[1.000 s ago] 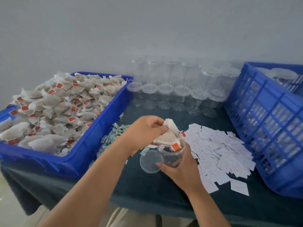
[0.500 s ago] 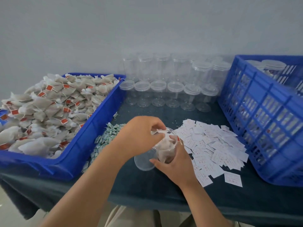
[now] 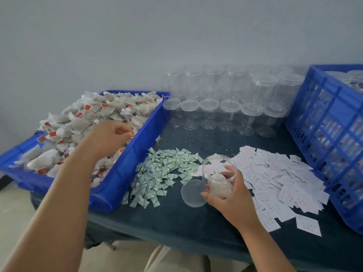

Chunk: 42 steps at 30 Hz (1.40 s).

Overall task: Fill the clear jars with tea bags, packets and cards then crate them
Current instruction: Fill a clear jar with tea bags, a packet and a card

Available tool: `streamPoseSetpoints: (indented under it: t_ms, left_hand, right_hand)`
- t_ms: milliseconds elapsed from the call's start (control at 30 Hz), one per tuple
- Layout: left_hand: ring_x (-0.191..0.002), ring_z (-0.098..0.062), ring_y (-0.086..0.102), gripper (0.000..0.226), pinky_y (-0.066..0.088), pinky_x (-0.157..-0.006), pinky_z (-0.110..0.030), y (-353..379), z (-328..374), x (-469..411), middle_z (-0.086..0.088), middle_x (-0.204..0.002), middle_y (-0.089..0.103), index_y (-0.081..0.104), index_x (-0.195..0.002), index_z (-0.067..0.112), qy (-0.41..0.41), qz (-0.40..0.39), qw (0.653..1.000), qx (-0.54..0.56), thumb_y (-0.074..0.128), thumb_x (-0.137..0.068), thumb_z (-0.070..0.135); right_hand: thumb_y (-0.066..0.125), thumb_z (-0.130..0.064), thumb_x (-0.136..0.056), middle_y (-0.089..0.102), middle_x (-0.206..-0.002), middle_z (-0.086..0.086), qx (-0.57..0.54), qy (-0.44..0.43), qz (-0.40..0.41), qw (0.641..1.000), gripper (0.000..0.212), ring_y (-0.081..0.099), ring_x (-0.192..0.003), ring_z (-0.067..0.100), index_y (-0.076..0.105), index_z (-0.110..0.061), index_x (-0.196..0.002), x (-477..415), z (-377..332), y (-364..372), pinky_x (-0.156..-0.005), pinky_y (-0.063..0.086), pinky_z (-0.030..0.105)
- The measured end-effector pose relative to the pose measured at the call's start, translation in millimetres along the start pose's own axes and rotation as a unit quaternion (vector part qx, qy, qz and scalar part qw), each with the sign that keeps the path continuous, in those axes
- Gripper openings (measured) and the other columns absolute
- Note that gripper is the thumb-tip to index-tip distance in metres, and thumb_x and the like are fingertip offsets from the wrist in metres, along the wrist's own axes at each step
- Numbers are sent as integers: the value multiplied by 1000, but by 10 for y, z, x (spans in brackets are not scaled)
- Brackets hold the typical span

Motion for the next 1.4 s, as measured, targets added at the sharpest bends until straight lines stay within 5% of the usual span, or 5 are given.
streamPoseSetpoints:
  t_ms: [133,400,733,1033,1400]
  left_hand:
    - [-111,-25,66,48,55,-93,-39,35,-724,-164,-8,-140,64,62,-140,21,-152,-155,957,-191,73,-97,41]
    - [-81,-18,76,14,62,-91,-37,321,-780,-243,-2,-86,80,81,-100,17,-188,-189,911,-314,69,-93,18]
    - [-98,-26,57,37,51,-82,-46,370,-1001,-238,0,-108,64,63,-119,26,-245,-150,879,-380,70,-83,32]
    - [-64,-23,65,21,49,-54,-38,386,-1025,-350,-10,-75,68,61,-89,8,-71,52,987,-136,54,-103,22]
    - [-50,0,52,6,46,-61,-30,89,210,57,14,-79,73,62,-96,31,63,97,965,234,61,-101,34]
  right_hand:
    - [85,-77,-53,45,-125,-55,-11,8,1,1000,98,59,-116,-12,32,-60,-133,-12,1,17,-95,57,32]
    - [92,-69,-55,56,-124,-35,-12,29,13,999,100,60,-115,-11,38,-52,-137,-10,49,53,-97,55,35]
    - [92,-66,-55,51,-120,-54,-34,21,20,999,97,56,-111,-24,40,-50,-135,3,21,68,-86,46,15]
    - [89,-65,-56,47,-117,-59,-31,17,16,999,96,53,-109,-28,39,-47,-136,-14,1,60,-87,46,17]
    - [93,-74,-55,50,-119,-55,-18,14,14,1000,99,56,-110,-24,38,-52,-135,-21,-17,66,-79,48,5]
Point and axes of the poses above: each hand's wrist, its own x-axis away from the middle knuckle, its own y-axis out of the palm, z = x × y, the point moved 1 cm from there along -x, towards the middle knuckle
